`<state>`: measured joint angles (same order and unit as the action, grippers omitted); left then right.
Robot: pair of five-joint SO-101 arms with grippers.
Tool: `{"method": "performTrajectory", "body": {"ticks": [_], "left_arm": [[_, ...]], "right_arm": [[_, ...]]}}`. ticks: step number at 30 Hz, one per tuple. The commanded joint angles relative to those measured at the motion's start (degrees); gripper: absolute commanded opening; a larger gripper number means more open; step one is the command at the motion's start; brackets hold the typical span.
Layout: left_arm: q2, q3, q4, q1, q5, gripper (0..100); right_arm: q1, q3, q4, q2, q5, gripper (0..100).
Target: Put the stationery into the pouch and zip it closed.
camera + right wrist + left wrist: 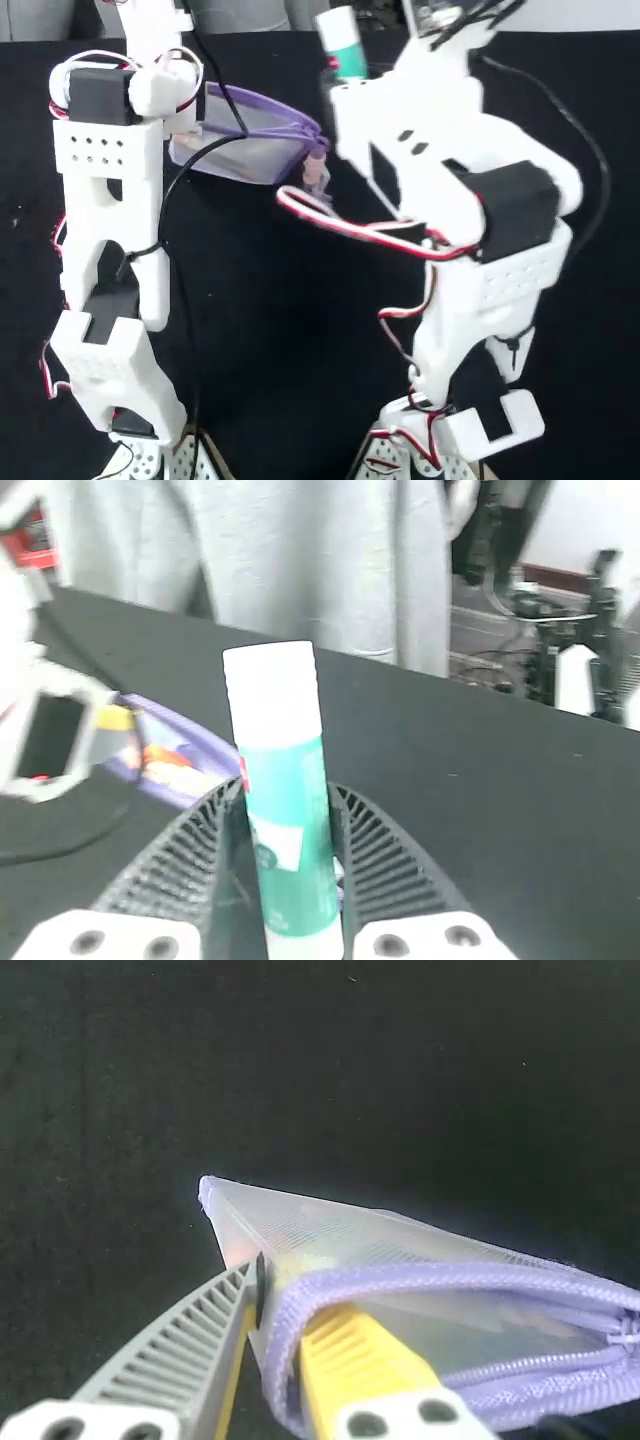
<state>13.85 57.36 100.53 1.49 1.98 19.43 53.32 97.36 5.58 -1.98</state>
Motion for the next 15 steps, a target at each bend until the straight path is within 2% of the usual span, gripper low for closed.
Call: {"method": "performTrajectory", "body": {"ticks": [1,5,10,13,15], "left_arm": [[-3.16,0.31,0.18,1.19,0.53,3],[-3.08,0.31,0.18,1.1,0.53,3],[-3.08,0.31,0.18,1.1,0.53,3],[-3.08,0.31,-0.26,1.1,0.53,3],[-3.08,0.31,-0.62,1.1,0.53,3]], "right_arm": [[2.37,0.66,-0.97,0.75,-1.05,1.1],[2.11,-6.29,-2.46,0.57,-1.05,1.1],[1.05,-15.78,-3.08,9.63,-0.97,1.1],[1.05,-23.43,-7.74,18.33,-0.97,1.1],[1.05,-31.16,-14.33,23.43,-0.97,1.1]]}}
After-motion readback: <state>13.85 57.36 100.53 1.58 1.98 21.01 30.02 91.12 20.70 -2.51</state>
